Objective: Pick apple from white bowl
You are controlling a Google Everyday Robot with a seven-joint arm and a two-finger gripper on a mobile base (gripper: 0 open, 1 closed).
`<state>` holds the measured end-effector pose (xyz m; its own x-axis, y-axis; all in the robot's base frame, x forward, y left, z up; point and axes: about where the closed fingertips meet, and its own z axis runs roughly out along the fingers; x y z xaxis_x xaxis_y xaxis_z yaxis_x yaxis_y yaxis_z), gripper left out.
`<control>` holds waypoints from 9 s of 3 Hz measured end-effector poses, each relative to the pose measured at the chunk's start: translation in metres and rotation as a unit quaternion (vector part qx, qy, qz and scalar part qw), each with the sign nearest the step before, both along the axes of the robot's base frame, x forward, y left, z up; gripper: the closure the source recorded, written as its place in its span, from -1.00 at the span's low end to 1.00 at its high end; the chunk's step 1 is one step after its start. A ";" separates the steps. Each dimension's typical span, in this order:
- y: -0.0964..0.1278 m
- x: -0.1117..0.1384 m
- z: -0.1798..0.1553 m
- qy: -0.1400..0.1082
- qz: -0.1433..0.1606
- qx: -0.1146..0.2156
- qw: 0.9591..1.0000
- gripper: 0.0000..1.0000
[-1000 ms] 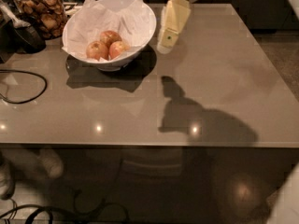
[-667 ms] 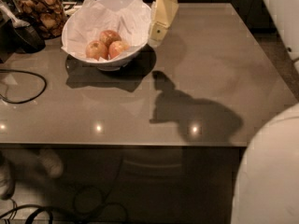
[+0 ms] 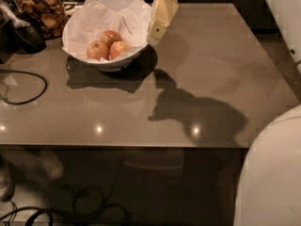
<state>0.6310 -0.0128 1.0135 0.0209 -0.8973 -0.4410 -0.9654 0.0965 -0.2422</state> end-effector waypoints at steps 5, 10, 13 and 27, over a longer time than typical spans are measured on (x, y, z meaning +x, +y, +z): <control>0.071 0.061 -0.022 0.021 0.021 0.010 0.999 -0.82; 0.092 0.090 -0.078 0.069 0.005 -0.007 0.998 -0.28; 0.098 0.095 -0.099 0.089 0.004 -0.011 0.996 -0.30; 0.093 0.102 -0.082 0.061 0.001 0.025 0.998 1.00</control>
Offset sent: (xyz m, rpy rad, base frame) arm 0.0473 0.0493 -0.0072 -0.0099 0.0797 0.0394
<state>0.7329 0.0799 0.9312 -0.0334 -0.8745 -0.4840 -0.9877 0.1029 -0.1178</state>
